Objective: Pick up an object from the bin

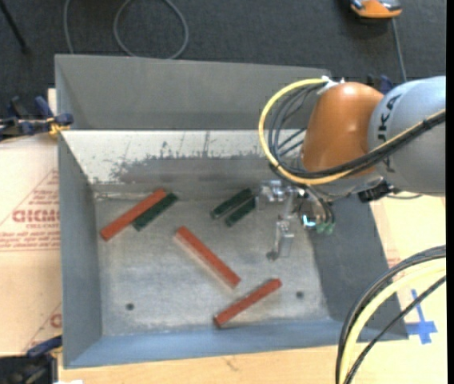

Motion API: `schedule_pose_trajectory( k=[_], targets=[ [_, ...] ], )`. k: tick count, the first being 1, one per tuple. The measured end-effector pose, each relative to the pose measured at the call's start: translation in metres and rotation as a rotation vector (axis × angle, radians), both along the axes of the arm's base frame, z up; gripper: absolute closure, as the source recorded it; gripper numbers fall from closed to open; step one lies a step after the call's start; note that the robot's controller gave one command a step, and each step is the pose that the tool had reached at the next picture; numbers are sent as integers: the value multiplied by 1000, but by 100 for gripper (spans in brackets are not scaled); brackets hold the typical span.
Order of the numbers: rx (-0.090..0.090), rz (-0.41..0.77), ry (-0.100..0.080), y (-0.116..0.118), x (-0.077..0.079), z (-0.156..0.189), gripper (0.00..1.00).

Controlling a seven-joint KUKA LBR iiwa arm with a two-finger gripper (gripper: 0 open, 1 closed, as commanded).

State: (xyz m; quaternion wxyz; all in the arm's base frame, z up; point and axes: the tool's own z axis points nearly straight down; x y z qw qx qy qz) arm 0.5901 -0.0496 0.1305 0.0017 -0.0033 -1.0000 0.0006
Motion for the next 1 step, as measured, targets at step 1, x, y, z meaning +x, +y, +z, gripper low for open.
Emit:
schedule_pose_trajectory(
  k=[1],
  targets=[
    [0,140,-11,30,55,-61,0]
  ],
)
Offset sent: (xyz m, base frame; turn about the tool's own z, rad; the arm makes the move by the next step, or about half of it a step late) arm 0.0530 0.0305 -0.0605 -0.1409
